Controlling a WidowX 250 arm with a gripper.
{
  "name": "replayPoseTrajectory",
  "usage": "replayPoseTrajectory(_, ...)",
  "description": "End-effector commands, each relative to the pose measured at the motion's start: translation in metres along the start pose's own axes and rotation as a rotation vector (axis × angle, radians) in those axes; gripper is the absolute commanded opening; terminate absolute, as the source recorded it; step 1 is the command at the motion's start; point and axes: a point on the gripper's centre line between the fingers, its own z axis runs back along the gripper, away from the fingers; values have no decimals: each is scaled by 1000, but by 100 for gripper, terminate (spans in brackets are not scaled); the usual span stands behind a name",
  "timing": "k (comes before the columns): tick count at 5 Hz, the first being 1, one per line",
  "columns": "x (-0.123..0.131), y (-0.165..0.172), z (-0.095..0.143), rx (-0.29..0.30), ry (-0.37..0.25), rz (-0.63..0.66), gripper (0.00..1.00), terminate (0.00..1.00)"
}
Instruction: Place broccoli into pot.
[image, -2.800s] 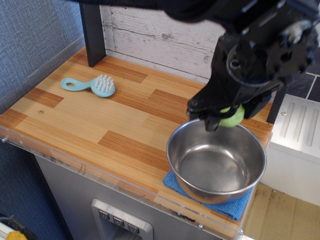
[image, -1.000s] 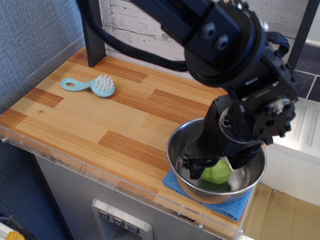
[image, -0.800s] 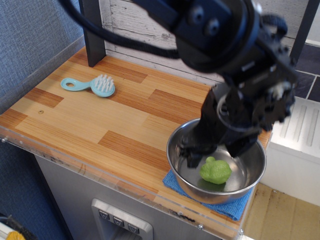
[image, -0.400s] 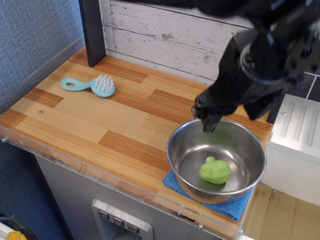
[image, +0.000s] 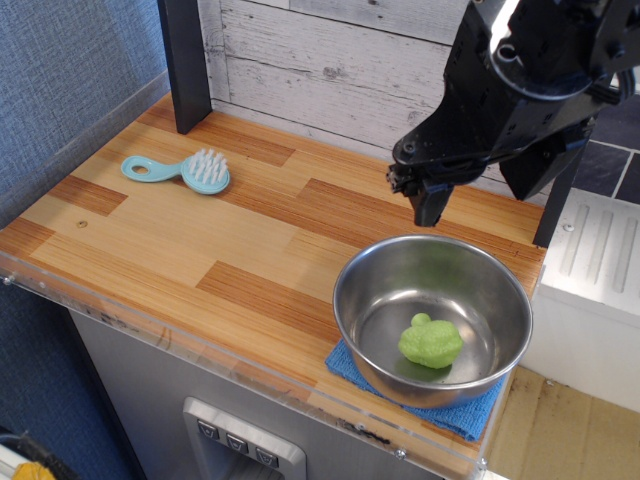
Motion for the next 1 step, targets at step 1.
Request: replayPoseTrajectory(1,4,5,16,-50,-13,9,100,100)
